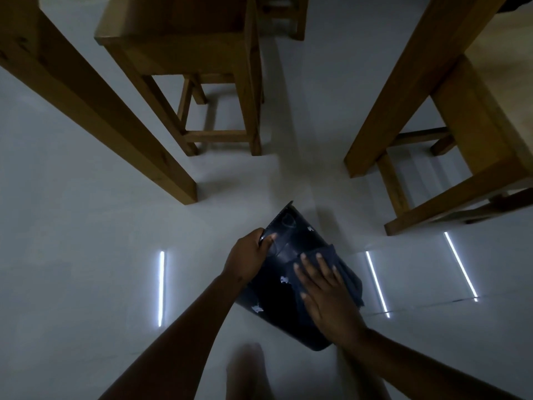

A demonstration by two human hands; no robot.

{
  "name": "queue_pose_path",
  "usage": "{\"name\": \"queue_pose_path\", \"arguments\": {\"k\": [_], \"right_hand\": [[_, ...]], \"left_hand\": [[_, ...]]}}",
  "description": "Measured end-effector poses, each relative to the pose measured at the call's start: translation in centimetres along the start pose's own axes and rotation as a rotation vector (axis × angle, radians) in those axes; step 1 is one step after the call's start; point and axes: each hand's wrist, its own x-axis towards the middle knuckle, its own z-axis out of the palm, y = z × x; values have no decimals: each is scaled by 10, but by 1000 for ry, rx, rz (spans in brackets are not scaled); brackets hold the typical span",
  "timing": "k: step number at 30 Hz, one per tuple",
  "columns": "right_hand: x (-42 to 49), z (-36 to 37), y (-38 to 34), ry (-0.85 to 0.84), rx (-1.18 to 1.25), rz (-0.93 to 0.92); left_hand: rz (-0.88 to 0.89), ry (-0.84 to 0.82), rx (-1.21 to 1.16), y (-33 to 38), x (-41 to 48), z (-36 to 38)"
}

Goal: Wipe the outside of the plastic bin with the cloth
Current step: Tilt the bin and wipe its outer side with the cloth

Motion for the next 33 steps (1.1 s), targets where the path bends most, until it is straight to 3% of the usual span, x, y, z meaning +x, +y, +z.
{"name": "queue_pose_path", "arguments": {"k": [2, 5, 7, 12, 13, 17, 22, 28, 33], "right_hand": [[23, -1, -4, 5, -33, -70], [63, -16, 11, 14, 166, 148], [50, -14, 13, 49, 149, 221], [11, 3, -11, 17, -139, -141], [25, -2, -8, 45, -118, -112], [50, -17, 12, 94, 164, 285], [4, 2, -8, 4, -106, -15], [57, -16, 8, 90, 162, 294], [11, 0, -16, 9, -108, 70]], "left_hand": [[6, 1, -6, 4, 3, 0], [4, -30, -24, 15, 10, 0], [0, -41, -18, 18, 14, 1], [-19, -33, 2, 20, 21, 3], [-17, -26, 13, 23, 24, 3], [-24, -29, 19, 32, 30, 8], [-49, -30, -18, 24, 27, 6], [-21, -83, -76, 35, 29, 3], [-23, -61, -91, 27, 26, 3]]}}
